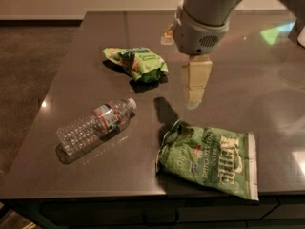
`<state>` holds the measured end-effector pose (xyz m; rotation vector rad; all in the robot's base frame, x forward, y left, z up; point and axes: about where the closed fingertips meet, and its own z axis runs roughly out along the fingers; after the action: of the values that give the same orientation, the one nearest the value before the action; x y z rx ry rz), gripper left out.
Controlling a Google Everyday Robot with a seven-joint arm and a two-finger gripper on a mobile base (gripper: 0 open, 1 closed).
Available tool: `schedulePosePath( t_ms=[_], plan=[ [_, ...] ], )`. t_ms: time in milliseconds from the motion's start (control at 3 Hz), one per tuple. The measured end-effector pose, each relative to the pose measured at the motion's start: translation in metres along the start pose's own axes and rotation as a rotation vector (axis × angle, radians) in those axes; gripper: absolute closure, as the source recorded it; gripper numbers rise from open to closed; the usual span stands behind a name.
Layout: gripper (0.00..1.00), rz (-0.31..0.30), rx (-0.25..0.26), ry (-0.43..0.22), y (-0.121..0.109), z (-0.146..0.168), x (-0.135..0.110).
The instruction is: Move water bottle near green rice chip bag
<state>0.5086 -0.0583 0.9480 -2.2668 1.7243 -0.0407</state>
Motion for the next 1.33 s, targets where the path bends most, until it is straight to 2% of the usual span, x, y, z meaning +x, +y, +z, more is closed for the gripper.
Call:
schedulePosePath(
  t_ms=[667, 1333],
  plan=[
    [0.0, -0.236, -0.088, -0.011, -0.003, 0.038, -0.056],
    [0.0, -0.351, -0.163, 0.001, 0.003, 0.077, -0.103]
  ],
)
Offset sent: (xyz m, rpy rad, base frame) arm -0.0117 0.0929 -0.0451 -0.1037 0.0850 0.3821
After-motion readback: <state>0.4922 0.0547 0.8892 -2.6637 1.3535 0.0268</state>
